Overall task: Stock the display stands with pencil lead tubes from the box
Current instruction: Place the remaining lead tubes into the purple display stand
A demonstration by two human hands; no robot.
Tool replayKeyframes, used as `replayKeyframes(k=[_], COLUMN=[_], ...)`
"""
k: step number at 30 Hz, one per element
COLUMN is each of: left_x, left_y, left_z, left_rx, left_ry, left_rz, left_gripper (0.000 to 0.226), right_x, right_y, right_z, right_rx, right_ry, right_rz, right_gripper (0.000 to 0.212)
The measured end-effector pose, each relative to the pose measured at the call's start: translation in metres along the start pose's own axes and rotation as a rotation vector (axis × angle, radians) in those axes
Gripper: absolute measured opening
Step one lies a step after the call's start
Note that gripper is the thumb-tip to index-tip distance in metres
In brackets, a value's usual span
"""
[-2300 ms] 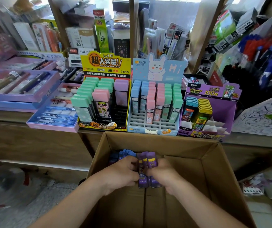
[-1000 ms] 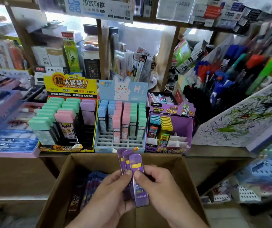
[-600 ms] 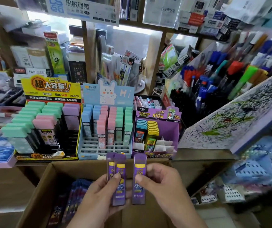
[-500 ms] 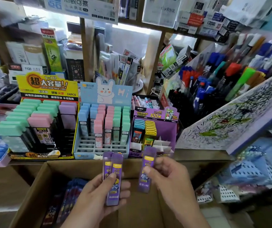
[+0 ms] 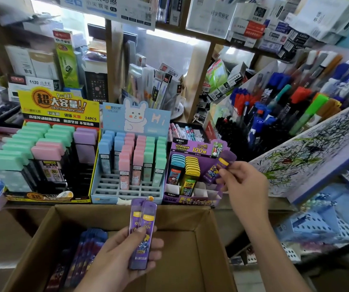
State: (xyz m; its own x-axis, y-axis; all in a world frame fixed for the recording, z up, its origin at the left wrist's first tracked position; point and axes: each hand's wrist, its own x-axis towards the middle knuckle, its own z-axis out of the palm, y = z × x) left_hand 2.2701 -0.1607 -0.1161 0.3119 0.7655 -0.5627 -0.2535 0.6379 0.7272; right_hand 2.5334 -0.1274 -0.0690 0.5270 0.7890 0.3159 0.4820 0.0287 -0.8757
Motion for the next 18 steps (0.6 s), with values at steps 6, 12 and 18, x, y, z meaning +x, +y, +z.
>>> replayKeyframes(k=[6,12,18], left_x=[0.002,0.003,0.004], left_y=[-0.001,-0.002,-0.004], left_z=[-0.002,-0.002,-0.001], left_rx=[-0.012,-0.009,0.011], left_ry=[-0.005,-0.021,-0.02], left_rz=[0.001,0.01,0.007], left_gripper=[0.023,0.024,0.024], right_x=[0.013,0.012,0.013], right_y=[0.007,0.014,0.012], right_z=[0.015,0.024,0.029], right_rx=[-0.139,-0.222,-0.378], right_ry=[-0.01,-0.069,-0.141], right_rz=[-0.048,0.024,-0.007], right_gripper=[0.019,0.007,0.028])
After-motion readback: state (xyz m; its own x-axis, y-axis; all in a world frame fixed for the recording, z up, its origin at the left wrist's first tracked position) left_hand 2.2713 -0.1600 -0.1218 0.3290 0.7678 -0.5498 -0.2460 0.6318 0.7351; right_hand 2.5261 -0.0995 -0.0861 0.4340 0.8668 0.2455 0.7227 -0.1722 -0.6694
